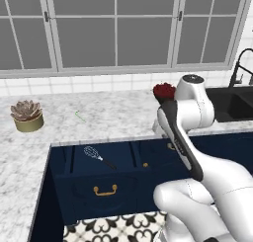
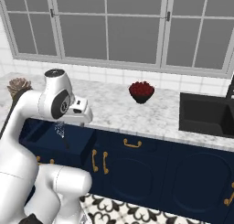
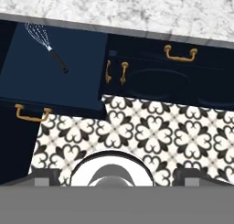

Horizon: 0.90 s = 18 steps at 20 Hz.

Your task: Pick the whisk from the drawer and place it on the counter.

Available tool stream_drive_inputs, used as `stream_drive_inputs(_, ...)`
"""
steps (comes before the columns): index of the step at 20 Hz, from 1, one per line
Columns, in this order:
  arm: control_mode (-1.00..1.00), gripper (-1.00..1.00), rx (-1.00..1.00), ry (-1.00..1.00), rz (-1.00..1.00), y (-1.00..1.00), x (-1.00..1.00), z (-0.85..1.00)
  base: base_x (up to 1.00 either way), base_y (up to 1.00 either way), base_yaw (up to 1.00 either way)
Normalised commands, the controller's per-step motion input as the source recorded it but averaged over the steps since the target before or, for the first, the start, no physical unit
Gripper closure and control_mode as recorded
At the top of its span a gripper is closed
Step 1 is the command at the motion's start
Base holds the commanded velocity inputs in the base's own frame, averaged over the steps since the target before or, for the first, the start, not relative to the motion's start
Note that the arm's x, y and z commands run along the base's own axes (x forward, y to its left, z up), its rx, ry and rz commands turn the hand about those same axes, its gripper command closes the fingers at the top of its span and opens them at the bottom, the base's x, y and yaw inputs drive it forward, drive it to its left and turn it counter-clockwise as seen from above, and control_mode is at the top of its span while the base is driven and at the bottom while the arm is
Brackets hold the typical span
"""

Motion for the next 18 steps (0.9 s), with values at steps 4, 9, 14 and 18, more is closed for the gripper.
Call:
stream_drive_inputs(4, -1.0, -1.0, 0.0, 0.0, 0.04, 0.41, 0.09, -0.42, 0.0, 0.0, 0.0)
stream_drive_inputs(9, -1.0, -1.0, 0.0, -0.01, 0.0, 0.47, 0.43, -0.37, 0.0, 0.0, 0.0)
stream_drive_inputs(14, -1.0, -1.0, 0.0, 0.11, 0.0, 0.74, 0.51, -0.54, 0.0, 0.0, 0.0)
stream_drive_inputs(18, -1.0, -1.0, 0.04, 0.17, 0.0, 0.6, 0.59, -0.63, 0.0, 0.0, 0.0)
